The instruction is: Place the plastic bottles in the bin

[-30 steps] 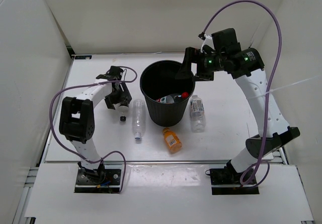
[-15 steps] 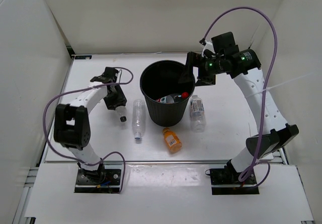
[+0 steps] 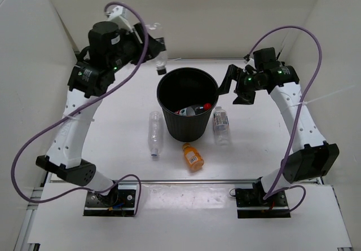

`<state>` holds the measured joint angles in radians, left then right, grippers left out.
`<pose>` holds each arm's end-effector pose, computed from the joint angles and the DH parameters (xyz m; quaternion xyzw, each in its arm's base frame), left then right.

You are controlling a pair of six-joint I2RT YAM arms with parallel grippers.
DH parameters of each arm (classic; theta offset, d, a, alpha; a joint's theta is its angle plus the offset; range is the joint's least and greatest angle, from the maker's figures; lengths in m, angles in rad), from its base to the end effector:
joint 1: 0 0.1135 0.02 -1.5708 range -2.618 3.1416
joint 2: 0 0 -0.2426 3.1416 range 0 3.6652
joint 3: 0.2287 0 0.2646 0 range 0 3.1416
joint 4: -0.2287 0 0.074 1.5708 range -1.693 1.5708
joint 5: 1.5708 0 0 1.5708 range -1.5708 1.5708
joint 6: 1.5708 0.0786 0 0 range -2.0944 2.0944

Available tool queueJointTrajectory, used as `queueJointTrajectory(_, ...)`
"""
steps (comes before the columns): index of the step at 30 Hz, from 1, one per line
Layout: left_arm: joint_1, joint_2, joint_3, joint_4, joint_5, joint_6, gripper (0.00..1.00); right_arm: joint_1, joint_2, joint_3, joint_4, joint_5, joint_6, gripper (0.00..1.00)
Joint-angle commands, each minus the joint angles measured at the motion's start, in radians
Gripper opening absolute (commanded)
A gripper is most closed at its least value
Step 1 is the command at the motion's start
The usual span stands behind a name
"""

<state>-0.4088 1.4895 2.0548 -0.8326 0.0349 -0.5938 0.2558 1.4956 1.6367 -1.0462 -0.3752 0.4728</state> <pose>0.3044 -0.1349 0.5037 -0.0629 0.7925 -0.3036 0.5252 0.3210 0.1137 0.3353 0.0400 0.9297 0.2791 0.2371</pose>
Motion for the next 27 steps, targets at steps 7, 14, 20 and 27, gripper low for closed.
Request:
queueJointTrajectory(7,-0.214,0.204,0.022,-0.042,0.129,0.101,0.8,-0.087,-0.02,0.038,0.063,0.074,0.075,1.0)
queueJointTrajectory(14,-0.255,0.2,0.172,-0.158,-0.022,0.143,1.0,-0.109,0.001,-0.086,0.043,0.248,0.075,1.0)
queueJointTrajectory(20,-0.158,0.005,-0.092,-0.148,-0.216,0.022,1.0,-0.073,0.13,-0.286,0.152,0.225,0.027,1.0)
queueJointTrajectory(27,-0.027,-0.147,-0.407,-0.264,-0.286,-0.084,1.0,-0.01,0.256,-0.351,0.264,0.245,-0.045,1.0)
